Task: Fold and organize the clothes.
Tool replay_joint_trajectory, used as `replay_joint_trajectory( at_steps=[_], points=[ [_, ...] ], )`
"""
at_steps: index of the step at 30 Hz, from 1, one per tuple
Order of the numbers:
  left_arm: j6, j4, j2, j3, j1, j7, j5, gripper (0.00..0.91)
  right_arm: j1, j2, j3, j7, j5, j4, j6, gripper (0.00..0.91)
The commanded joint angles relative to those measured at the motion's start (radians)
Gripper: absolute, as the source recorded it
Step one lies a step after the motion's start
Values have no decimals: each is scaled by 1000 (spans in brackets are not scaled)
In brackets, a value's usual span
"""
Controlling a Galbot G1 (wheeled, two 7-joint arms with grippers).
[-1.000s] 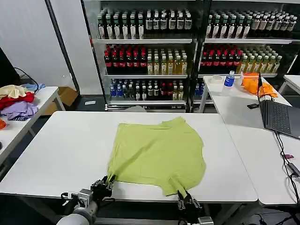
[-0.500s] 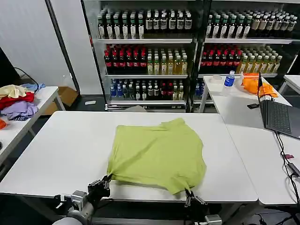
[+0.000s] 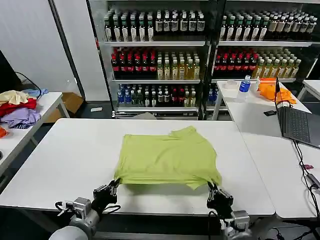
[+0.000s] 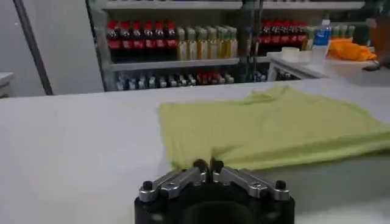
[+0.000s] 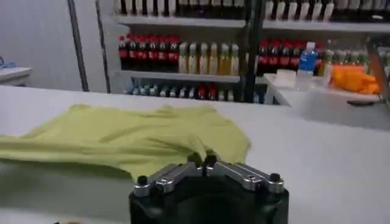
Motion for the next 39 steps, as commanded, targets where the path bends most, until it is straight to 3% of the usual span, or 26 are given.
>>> replay_joint_trajectory(
  at_steps=[1,13,28,29,30,31,32,37,39],
  points=[
    [2,150,11,73,-181,0,-7,20,200,-32,-31,-6,6,-111,-15,0],
    [0,261,8,179,-353,-1,-2,20,287,-21,-64,-11,-4,-260,-32,0],
    [-22,328,-18,210,-397,14,36,30,326,16,-85,-11,-18,-339,-24,0],
    [-21,330,-23,210,-399,15,36,30,328,18,-86,-12,-18,-344,-25,111],
    [-21,333,-26,211,-400,14,36,40,332,19,-86,-13,-19,-350,-27,453],
    [-22,336,-29,212,-401,14,36,50,334,21,-88,-14,-23,-355,-30,453],
    [-22,338,-31,213,-400,14,36,81,334,21,-88,-14,-23,-355,-30,907],
    [-36,338,-47,214,-402,18,34,373,331,25,-91,-21,-37,-357,-46,907],
    [-49,338,-56,215,-405,23,32,615,327,25,-89,-22,-40,-356,-45,907]
  ],
)
